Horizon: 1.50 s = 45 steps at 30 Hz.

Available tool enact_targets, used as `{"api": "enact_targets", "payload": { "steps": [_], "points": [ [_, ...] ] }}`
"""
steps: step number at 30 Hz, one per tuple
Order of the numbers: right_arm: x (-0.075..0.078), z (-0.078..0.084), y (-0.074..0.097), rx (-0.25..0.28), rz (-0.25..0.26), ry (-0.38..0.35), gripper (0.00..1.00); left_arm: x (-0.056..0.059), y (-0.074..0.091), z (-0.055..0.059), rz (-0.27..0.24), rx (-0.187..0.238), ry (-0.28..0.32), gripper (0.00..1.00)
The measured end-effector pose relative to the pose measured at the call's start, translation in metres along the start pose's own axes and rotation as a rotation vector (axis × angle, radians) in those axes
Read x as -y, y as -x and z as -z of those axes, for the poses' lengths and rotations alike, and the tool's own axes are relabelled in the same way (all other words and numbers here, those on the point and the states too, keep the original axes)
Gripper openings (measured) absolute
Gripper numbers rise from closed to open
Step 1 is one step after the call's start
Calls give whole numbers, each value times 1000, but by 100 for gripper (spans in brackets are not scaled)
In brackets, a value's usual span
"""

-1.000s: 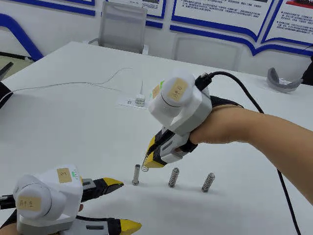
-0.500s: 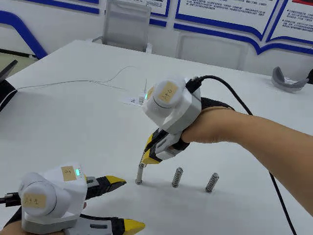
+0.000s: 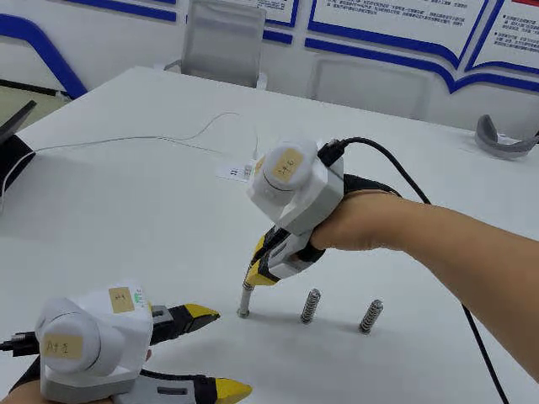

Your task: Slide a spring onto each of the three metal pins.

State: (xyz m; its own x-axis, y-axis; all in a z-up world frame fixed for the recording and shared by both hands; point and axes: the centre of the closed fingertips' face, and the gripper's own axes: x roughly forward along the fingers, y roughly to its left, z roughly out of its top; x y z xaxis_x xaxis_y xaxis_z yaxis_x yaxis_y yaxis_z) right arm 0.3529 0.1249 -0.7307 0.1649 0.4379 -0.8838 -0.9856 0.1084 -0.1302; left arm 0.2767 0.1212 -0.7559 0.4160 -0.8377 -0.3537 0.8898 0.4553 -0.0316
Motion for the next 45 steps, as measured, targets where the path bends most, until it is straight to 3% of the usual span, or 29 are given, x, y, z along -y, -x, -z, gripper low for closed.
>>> {"api": "enact_targets", "payload": {
  "steps": [22,45],
  "points": [
    [-3,15,-30,-88,-33,-13,12,-1,-1,5,6,-12,12,58],
    [-5,26,-49,-119,-44,-43,13,-5,-1,7,-7,-7,24,58]
  ]
}}
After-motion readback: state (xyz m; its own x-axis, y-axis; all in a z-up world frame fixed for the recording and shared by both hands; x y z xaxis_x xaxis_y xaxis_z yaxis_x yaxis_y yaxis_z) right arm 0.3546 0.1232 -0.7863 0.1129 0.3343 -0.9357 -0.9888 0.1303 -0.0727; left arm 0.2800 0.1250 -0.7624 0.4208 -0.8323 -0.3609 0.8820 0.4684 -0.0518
